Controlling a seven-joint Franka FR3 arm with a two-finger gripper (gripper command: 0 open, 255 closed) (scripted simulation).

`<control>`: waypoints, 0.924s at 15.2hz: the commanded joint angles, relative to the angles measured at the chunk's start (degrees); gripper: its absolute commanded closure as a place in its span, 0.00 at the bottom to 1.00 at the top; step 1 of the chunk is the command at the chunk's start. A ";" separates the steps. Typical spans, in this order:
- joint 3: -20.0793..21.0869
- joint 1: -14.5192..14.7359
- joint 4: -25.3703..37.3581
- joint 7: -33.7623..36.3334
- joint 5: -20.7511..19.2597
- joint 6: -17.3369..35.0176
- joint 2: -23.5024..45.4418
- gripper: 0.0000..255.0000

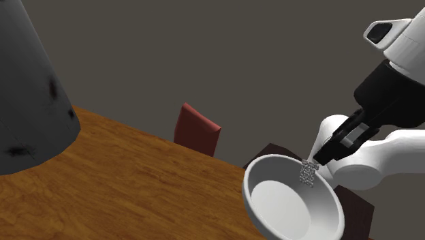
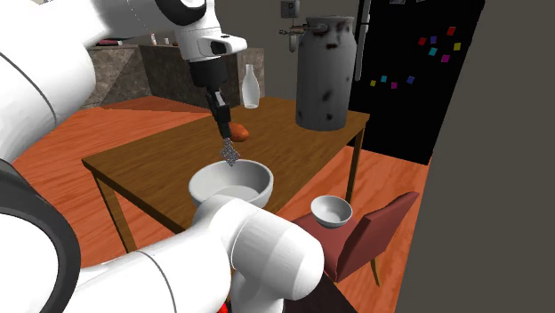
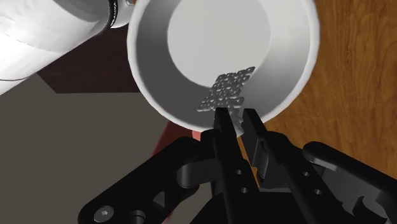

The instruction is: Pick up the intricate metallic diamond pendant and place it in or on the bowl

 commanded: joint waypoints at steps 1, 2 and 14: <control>0.44 0.40 -1.97 -0.05 0.51 0.97 -0.99 1.00; 0.71 0.59 -2.88 -0.04 0.80 1.45 -1.43 1.00; 2.11 1.51 -7.15 0.02 2.28 3.72 -3.44 1.00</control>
